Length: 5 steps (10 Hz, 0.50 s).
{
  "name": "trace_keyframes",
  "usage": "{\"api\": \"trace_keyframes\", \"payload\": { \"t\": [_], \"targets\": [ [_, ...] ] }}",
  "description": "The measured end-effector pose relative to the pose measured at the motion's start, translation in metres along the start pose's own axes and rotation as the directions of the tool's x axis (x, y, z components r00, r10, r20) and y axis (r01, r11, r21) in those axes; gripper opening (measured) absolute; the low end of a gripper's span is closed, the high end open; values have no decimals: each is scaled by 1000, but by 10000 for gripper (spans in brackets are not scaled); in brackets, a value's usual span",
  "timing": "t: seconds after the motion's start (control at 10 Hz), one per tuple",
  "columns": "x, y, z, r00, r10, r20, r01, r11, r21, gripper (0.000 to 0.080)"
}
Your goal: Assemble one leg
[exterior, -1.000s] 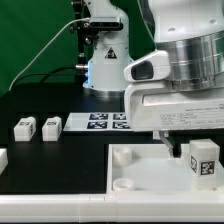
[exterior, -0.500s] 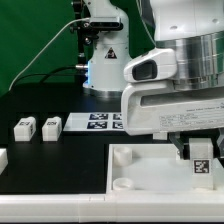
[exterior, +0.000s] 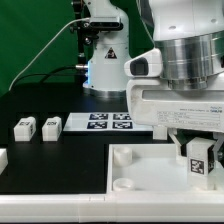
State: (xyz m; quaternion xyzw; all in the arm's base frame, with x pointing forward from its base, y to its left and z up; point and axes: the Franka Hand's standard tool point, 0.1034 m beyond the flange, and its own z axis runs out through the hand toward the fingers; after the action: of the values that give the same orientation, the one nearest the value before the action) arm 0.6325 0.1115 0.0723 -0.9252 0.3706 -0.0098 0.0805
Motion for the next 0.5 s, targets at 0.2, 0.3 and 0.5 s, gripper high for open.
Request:
{"api": "trace_keyframes", "payload": {
  "t": [0.2, 0.3, 0.5],
  "targets": [
    [-2, 0, 1, 949, 314, -10, -314, 949, -6, 294],
    [-2, 0, 1, 910, 413, -13, -413, 911, -5, 294],
    [-2, 0, 1, 748, 664, 7, -664, 748, 0, 294]
  ]
}}
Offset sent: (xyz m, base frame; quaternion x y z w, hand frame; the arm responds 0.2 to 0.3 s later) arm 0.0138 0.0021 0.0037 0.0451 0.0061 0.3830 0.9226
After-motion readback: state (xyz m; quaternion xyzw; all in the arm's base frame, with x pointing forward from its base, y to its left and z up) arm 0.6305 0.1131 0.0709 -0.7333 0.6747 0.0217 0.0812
